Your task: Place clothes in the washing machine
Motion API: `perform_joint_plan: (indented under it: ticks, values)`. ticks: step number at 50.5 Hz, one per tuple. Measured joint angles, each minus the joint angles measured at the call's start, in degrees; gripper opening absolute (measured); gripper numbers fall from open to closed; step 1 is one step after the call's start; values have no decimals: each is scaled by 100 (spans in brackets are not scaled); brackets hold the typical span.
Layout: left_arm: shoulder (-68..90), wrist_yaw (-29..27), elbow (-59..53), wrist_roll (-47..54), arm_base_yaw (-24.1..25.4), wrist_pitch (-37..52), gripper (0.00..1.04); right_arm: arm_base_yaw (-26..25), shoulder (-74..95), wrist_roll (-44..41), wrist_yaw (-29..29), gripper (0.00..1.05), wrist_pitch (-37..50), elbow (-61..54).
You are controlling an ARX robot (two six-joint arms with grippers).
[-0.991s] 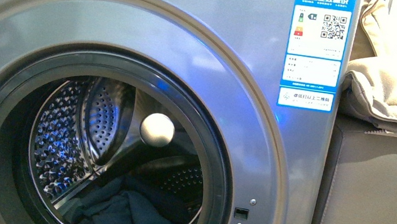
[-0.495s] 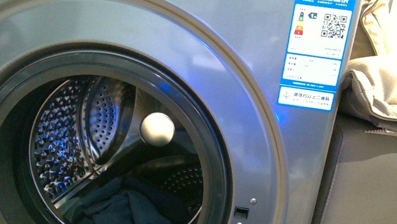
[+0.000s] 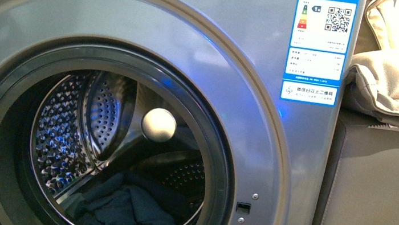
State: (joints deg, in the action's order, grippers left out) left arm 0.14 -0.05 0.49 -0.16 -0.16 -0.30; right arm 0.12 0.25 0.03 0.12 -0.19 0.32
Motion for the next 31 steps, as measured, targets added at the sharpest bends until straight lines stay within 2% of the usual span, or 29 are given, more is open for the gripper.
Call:
perform_joint_plan:
  ticks: [6, 17, 24, 28, 31]
  values:
    - [0, 0, 0, -2, 0, 0, 6, 0, 0, -7, 0, 3, 0, 0]
    - [0, 0, 0, -2, 0, 0, 60, 0, 0, -4, -2, 57, 0, 0]
    - [0, 2, 0, -2, 0, 0, 86, 0, 0, -4, -2, 82, 0, 0]
    - [0, 0, 0, 0, 0, 0, 100, 0, 0, -4, 0, 97, 0, 0]
    - [0, 0, 0, 0, 0, 0, 98, 0, 0, 0, 0, 98, 0, 0]
